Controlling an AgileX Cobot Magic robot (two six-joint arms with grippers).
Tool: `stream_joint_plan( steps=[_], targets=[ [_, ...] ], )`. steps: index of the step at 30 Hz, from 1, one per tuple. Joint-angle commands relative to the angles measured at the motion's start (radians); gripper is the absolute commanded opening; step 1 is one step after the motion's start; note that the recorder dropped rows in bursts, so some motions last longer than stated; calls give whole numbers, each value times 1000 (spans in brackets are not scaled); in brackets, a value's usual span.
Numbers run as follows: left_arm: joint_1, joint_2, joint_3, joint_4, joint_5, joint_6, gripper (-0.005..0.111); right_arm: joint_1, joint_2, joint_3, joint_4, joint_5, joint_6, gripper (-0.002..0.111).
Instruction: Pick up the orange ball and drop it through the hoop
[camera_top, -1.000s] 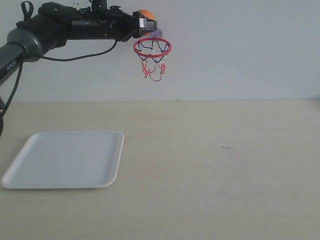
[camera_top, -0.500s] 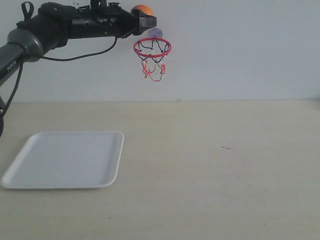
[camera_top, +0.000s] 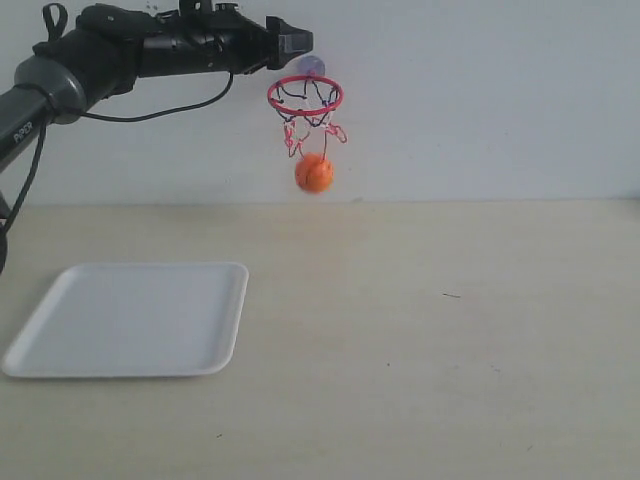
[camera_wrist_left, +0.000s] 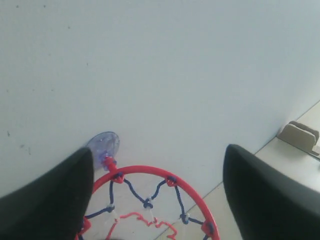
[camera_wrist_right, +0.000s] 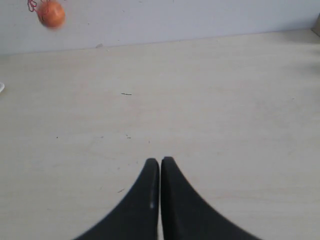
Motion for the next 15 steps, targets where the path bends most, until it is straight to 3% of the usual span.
stream_joint_plan(
  steps=[1, 6, 8, 12, 15],
  targets=[
    [6, 0, -7, 0, -6, 6, 68, 0, -5, -1, -7, -5, -2, 0],
    [15, -5, -7, 27, 57, -9, 62, 0, -5, -1, -7, -8, -2, 0],
    [27, -13, -7, 91, 103, -68, 48, 0, -5, -1, -7, -8, -2, 0],
    [69, -22, -7, 173, 213, -206, 4, 0, -5, -1, -7, -6, -2, 0],
    [95, -22, -7, 162, 297, -254, 4, 0, -5, -1, -7, -6, -2, 0]
  ],
)
